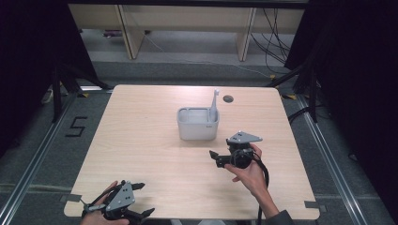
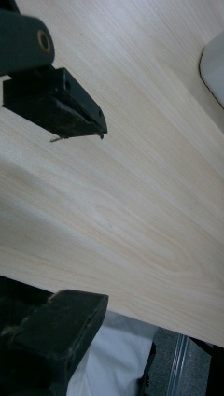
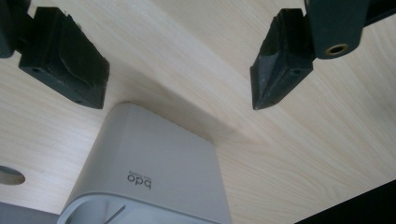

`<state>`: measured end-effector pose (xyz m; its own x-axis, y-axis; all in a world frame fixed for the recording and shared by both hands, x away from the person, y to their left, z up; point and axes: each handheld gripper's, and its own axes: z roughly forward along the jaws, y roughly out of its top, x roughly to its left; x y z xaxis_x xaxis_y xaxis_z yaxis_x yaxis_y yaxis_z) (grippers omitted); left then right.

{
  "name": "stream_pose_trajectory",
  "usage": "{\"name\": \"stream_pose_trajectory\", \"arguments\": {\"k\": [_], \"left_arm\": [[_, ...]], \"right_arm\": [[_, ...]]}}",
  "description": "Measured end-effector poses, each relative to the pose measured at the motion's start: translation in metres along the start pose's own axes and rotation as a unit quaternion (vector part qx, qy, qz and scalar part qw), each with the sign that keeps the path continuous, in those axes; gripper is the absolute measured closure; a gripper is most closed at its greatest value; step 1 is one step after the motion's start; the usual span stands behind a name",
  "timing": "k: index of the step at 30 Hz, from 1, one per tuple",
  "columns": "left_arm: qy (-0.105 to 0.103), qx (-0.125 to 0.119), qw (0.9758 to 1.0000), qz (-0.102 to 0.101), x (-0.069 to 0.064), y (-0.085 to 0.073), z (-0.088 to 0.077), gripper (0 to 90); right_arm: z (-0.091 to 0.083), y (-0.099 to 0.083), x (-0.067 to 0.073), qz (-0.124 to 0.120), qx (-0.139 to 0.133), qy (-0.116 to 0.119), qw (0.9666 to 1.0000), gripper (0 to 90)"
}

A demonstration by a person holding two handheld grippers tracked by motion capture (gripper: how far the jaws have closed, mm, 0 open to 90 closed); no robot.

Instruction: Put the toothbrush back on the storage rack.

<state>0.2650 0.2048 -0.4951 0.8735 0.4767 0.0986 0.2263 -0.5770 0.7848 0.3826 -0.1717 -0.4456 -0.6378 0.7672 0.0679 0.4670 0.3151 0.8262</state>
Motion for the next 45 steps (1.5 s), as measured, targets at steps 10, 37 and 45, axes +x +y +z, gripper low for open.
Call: {"name": "stream_pose_trajectory", "arguments": {"k": [10, 37, 45], "left_arm": [[0.0, -0.008, 0.9999, -0.01, -0.002, 0.0, 0.001, 14.7], [0.004, 0.004, 1.0, 0.003, -0.001, 0.0, 0.0, 14.7], [0.0, -0.003, 1.0, -0.004, -0.001, 0.0, 0.002, 14.7]], "right_arm": [[-0.001, -0.019, 0.008, 0.016, 0.015, 0.012, 0.9997, 20.6], [-0.013, -0.049, 0.019, 0.006, 0.006, 0.03, 0.9995, 15.6], [-0.019, -0.056, 0.027, 0.029, 0.006, 0.036, 0.9989, 15.5]]}}
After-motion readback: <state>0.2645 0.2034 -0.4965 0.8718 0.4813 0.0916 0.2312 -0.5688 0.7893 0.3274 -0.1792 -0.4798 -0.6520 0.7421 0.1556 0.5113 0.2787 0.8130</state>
